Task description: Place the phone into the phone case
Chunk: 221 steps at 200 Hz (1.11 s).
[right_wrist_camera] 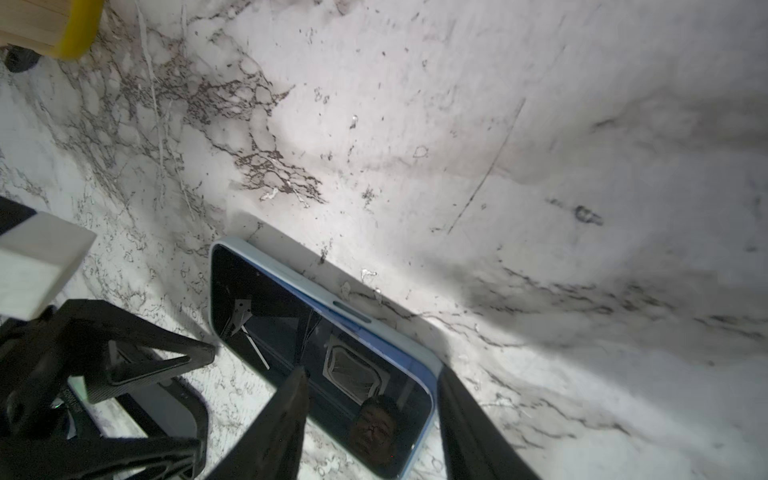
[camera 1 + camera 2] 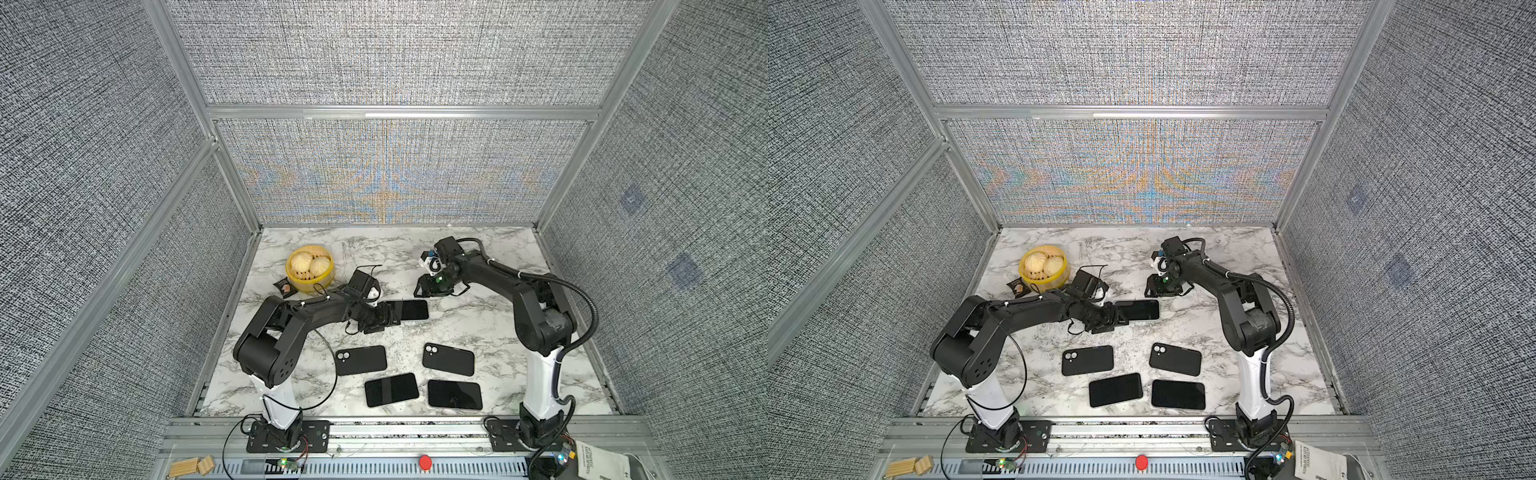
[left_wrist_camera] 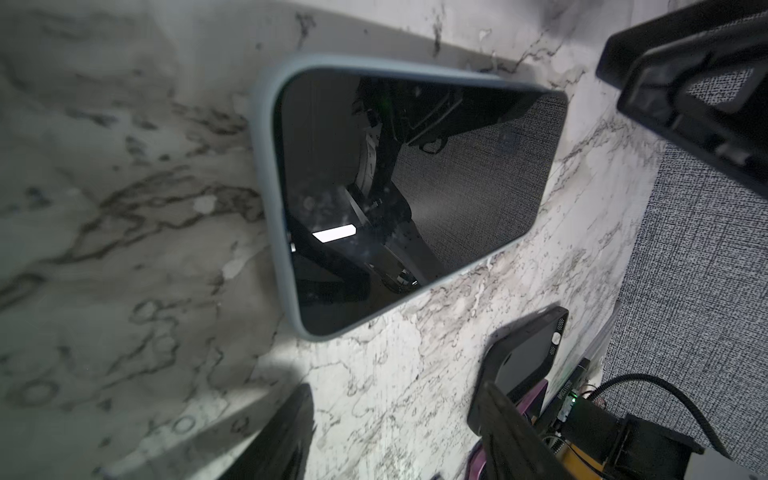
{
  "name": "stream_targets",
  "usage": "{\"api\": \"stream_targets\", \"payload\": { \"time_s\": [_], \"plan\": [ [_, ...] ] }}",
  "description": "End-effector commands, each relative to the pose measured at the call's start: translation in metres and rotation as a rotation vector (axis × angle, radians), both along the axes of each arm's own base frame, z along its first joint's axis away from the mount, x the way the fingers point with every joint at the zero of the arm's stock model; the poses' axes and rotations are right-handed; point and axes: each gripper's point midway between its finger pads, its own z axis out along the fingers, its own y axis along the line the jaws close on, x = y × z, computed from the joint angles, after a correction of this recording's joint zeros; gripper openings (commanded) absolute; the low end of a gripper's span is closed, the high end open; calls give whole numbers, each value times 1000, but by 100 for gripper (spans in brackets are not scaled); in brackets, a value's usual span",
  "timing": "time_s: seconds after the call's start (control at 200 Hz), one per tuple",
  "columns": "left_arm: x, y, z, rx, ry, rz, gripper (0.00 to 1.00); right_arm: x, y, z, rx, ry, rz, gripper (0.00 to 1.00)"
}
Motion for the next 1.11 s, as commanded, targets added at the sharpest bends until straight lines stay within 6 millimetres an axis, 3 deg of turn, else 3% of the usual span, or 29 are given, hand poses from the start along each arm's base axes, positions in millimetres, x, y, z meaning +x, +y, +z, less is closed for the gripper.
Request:
{"api": "stream_targets", "payload": {
  "time_s": [0.0,0.34,0.58,0.595,0.755,0.94,1.1],
  "plan": [
    [7,-7,1,-21,-18,-14,64,-1,2,-2,17,5,18,54],
    [25,-18,-7,-22,-27,-21,64,-7,-4,-16,13,41,17,55],
    [52,-23,-5,-16,-60,-23,63,-19,-7,-17,24,66,16,54],
    [52,-22,-12,-5,-47,-23,63,-21,-7,-18,25,69,16,55],
    [68,-20,-11,5,-60,-15,62,-28,-8,-16,40,75,15,53],
    [77,-12,-12,16,-68,9,62,-36,5,-11,77,84,29,50],
    [82,-7,-15,17,-71,32,63,-30,-1,1,51,31,19,50]
  ]
}}
